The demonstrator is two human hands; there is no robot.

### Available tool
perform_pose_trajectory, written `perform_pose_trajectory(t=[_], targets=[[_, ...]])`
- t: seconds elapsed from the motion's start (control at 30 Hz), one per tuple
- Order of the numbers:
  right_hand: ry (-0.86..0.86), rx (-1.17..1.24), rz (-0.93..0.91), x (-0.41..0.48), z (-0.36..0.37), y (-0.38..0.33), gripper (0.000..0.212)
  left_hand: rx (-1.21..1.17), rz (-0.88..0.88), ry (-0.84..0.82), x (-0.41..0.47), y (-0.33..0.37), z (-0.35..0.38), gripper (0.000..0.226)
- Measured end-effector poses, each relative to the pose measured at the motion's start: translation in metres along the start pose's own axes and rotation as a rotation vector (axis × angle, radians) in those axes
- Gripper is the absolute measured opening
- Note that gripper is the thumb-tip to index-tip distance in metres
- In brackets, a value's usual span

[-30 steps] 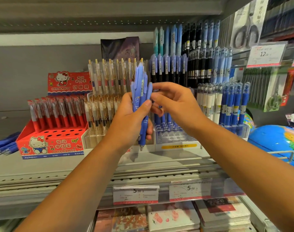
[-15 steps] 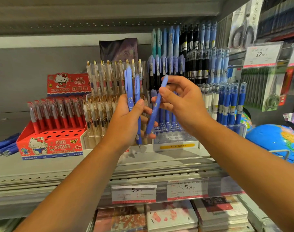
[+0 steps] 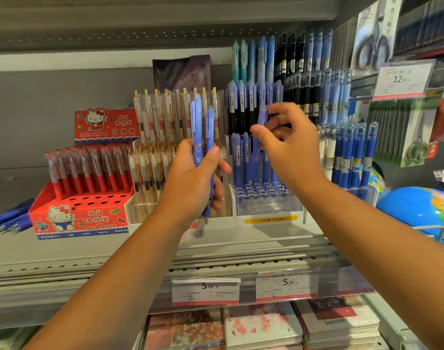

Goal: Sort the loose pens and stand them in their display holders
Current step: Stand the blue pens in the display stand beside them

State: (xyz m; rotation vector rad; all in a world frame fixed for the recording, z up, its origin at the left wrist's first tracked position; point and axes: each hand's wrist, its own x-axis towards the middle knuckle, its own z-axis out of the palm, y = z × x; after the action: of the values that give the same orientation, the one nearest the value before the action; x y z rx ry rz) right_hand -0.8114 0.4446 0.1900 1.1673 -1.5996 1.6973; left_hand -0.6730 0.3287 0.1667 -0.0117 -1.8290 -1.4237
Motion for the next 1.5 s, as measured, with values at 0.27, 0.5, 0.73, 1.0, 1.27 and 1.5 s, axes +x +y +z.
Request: perform_pose_trajectory(t=[0.27, 0.5, 0.73, 1.0, 1.27, 1.5], targets=[[-0.160, -0.195, 0.119, 0.001, 0.009, 0.014, 0.026, 0.020, -0.030, -0.046, 0.000, -0.001, 0.001, 0.006], [-0.261, -0.301, 0.179, 0.003, 0.009, 0.016, 0.027, -0.028, -0.070, -0.105, -0.002, 0.001, 0.003, 0.007], [-0.196, -0.373, 0.155, -0.006, 0.006, 0.012, 0.032, -0.041, -0.062, -0.113, -0.001, 0.000, 0.003, 0.013], [-0.278, 0.339, 0.267, -0.010, 0.005, -0.025, 0.013, -0.023, -0.026, -0.134, -0.001, 0.000, 0.002, 0.018], [-0.278, 0.401, 0.341, -0.009, 0.007, -0.029, 0.019, -0.045, -0.037, -0.231, -0.004, 0.002, 0.003, 0.027], [-0.219, 0.569, 0.382, -0.004, 0.001, -0.029, 0.009, -0.047, -0.146, -0.228, -0.004, 0.001, 0.003, 0.021]])
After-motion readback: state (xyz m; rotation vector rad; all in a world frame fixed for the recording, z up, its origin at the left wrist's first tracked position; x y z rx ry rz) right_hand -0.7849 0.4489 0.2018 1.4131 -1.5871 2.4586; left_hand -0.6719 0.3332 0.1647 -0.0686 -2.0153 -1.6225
